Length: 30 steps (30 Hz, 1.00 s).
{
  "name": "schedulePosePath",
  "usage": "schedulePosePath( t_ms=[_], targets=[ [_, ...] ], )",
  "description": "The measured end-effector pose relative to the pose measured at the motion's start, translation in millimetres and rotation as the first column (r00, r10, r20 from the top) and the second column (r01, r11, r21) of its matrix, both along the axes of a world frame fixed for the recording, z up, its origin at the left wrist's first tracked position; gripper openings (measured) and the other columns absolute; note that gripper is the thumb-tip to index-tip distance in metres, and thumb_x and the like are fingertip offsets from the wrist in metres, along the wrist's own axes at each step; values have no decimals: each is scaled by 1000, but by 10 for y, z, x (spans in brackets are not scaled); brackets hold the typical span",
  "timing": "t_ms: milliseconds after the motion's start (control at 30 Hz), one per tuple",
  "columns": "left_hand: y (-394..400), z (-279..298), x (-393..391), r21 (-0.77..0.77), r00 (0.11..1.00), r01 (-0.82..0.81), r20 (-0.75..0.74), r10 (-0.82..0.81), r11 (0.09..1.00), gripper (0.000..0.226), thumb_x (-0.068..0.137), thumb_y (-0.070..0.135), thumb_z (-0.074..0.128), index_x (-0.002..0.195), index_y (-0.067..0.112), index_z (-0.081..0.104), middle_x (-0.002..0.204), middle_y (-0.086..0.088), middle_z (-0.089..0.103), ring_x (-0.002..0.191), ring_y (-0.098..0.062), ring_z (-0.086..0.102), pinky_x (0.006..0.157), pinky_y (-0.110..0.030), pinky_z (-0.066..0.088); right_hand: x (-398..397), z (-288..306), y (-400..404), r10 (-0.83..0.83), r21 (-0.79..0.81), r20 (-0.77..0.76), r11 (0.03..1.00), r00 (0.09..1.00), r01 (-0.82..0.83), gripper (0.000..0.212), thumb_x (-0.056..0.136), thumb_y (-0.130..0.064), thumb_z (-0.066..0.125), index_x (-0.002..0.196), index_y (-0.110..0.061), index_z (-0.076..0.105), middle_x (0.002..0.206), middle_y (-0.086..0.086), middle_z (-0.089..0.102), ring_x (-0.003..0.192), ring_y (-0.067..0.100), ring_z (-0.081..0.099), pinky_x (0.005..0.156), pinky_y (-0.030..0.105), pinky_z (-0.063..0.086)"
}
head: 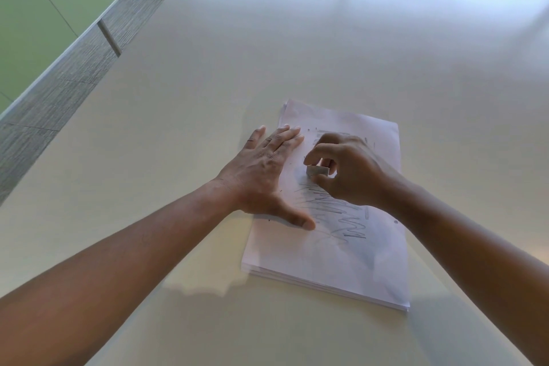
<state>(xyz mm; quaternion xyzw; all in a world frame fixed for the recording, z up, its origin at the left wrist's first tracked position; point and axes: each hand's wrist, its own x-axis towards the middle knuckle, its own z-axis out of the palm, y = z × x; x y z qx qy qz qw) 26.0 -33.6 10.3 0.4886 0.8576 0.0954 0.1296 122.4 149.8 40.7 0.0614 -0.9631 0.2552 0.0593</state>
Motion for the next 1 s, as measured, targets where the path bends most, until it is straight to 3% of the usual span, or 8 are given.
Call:
schedulePosePath(
  t_ms=[133,400,567,733,867,1000],
  targets=[
    [-7,-10,-1,8,1000,1,-2,-1,1000,161,40,109,45,165,16,3,173,9,-5,154,-1,-18,127,-45,-11,2,18,-11,-81,-52,85,995,993,85,11,80,-15,80,89,-20,77,93,-7,57,68,-7,53,72,28,52],
    [-2,-10,-9,8,1000,2,7,-3,1000,162,39,110,42,165,16,4,173,8,-4,155,-2,-17,127,-45,-11,54,88,-62,-118,15,73,993,990,117,18,79,-9,74,86,-24,81,70,-19,54,68,8,54,70,33,54],
    [2,-7,-12,0,1000,8,0,-8,1000,162,39,109,42,165,15,2,173,8,-6,155,-2,-18,127,-44,-11,125,91,-225,-103,27,44,994,994,101,19,75,-9,71,82,-24,81,76,-7,70,67,12,60,66,29,54],
    [13,-20,-23,3,1000,22,12,-22,1000,165,35,113,32,165,15,1,173,6,-6,155,-3,-19,127,-45,-11,159,93,-430,20,-12,51,1000,999,-19,18,72,-7,70,76,-22,80,70,-7,67,57,9,51,58,20,42],
    [10,-18,-13,-6,1000,10,1,-10,1000,163,39,111,38,165,15,0,173,6,-6,155,-2,-19,127,-46,-11,91,73,-318,-97,-13,33,995,995,97,18,68,-10,63,71,-20,78,64,-3,70,58,18,63,59,30,54],
    [3,-21,-8,-2,1000,10,-11,-10,1000,161,43,109,45,165,15,1,173,7,-6,155,-2,-18,127,-45,-12,65,53,-328,-167,24,3,986,986,167,17,68,-9,64,69,-18,77,65,-1,70,61,22,63,59,33,54]
  ],
)
